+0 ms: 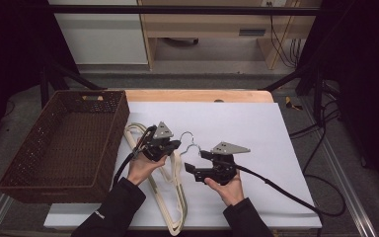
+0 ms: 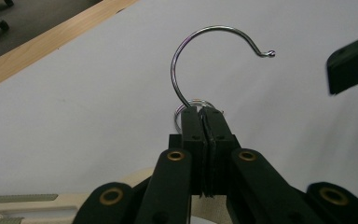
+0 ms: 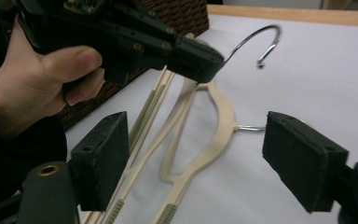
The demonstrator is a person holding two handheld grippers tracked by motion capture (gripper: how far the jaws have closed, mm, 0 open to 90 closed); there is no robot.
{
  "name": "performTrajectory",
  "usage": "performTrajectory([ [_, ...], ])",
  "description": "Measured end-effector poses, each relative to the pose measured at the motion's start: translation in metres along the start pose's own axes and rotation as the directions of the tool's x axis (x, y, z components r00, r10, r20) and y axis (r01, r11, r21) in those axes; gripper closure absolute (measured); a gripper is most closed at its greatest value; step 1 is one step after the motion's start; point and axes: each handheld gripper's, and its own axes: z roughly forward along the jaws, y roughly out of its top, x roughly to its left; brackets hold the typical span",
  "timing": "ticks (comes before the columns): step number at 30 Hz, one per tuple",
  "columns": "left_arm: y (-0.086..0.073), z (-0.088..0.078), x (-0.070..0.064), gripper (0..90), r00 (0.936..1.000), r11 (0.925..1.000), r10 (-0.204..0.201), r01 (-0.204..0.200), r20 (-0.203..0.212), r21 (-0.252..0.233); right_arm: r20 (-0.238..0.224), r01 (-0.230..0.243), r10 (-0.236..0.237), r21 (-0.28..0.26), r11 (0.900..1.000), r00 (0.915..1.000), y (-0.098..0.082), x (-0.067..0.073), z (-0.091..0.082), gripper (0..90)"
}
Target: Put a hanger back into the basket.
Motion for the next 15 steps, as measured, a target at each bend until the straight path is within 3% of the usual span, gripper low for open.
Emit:
performTrajectory([
  [3,0.000,-0.001,0.000,88.3,1.0000,1.0000,-0.001,0.001,0.000,-0.004,-0.022,-0.005,0.006,0.022,1.000,0.9997,-0.002,0.002,0.013,27.6],
  [11,-0.002,-0.003,0.000,88.3,1.0000,1.0000,-0.002,0.002,0.002,-0.004,-0.020,-0.031,0.032,0.065,0.997,0.9993,-0.007,0.009,0.041,37.6],
  [15,-0.002,-0.002,0.000,88.4,1.0000,1.0000,-0.007,0.007,-0.002,-0.003,-0.020,-0.040,0.042,0.101,0.994,0.9989,-0.012,0.009,0.055,47.6],
])
